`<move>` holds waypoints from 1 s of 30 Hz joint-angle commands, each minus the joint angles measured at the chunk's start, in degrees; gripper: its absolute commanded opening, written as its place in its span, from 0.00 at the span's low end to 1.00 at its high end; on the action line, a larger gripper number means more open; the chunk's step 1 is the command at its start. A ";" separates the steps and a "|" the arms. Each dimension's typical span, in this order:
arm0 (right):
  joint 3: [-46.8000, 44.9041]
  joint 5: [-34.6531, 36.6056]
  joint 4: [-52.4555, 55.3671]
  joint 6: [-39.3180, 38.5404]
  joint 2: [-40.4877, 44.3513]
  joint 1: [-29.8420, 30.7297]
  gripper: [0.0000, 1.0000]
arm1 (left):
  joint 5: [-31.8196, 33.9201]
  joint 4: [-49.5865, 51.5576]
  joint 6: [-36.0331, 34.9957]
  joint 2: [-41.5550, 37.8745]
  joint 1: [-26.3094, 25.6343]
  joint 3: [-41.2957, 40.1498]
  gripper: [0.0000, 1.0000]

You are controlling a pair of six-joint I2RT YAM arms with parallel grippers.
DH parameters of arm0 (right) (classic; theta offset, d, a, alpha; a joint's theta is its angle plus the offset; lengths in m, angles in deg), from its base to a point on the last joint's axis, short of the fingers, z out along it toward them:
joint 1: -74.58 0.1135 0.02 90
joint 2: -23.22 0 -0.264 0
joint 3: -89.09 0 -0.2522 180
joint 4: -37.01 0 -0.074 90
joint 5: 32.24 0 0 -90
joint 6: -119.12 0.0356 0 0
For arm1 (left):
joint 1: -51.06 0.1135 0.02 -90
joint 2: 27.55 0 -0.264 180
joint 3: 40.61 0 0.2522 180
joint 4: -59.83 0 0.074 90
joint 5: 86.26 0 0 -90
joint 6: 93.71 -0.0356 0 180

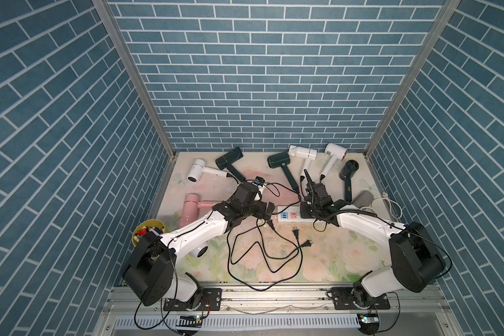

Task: Charge the blow dryers
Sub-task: Insert the plug into the socket.

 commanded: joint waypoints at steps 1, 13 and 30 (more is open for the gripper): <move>-1.49 -0.18 6.52 2.11 -0.42 0.59 0.00 | 0.14 -0.87 -0.15 -1.20 0.22 -0.86 0.99; -1.48 -0.15 7.49 3.58 -4.40 0.79 0.00 | 0.42 -0.90 -0.28 -1.32 0.22 -0.96 1.00; -3.29 -1.53 10.67 4.14 -4.28 1.42 0.00 | 0.59 -0.74 -0.42 -1.95 0.22 -1.05 0.99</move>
